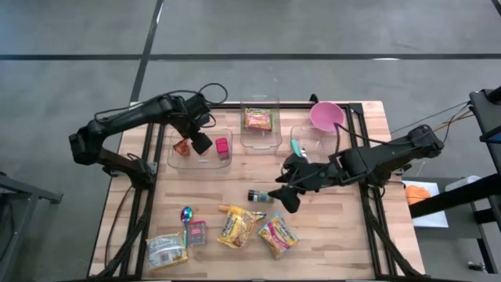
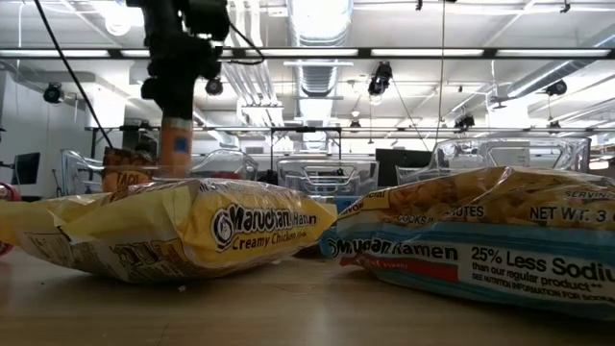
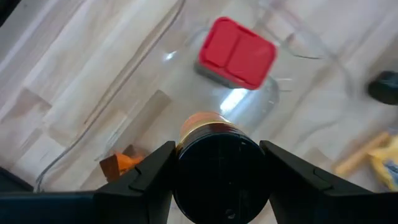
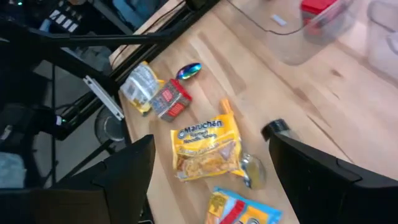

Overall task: Pick & Place Food Item
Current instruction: Put the orange seasoning bottle into the left transparent bin

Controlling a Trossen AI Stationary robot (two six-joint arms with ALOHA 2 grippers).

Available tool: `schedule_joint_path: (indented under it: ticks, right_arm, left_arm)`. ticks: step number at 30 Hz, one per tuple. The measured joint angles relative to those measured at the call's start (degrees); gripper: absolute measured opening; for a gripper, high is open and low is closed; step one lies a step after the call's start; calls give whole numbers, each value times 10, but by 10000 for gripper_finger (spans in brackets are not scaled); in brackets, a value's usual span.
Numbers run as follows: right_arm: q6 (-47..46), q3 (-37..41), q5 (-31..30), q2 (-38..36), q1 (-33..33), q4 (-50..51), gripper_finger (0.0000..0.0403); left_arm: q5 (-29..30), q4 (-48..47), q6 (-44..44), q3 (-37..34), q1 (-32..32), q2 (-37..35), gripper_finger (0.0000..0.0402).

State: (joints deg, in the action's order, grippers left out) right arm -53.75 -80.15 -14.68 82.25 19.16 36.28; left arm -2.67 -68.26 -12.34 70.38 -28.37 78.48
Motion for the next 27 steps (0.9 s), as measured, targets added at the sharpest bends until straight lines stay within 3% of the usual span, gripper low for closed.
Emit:
schedule_joint_path:
  ticks: [12,27]
  right_arm:
    - [-35,11,-83,-52,34,43,309]
    - [-33,13,-95,-56,39,42,309]
  left_arm:
    - [29,105,-44,-82,-6,0,207]
    - [62,152,-62,-131,-12,1,207]
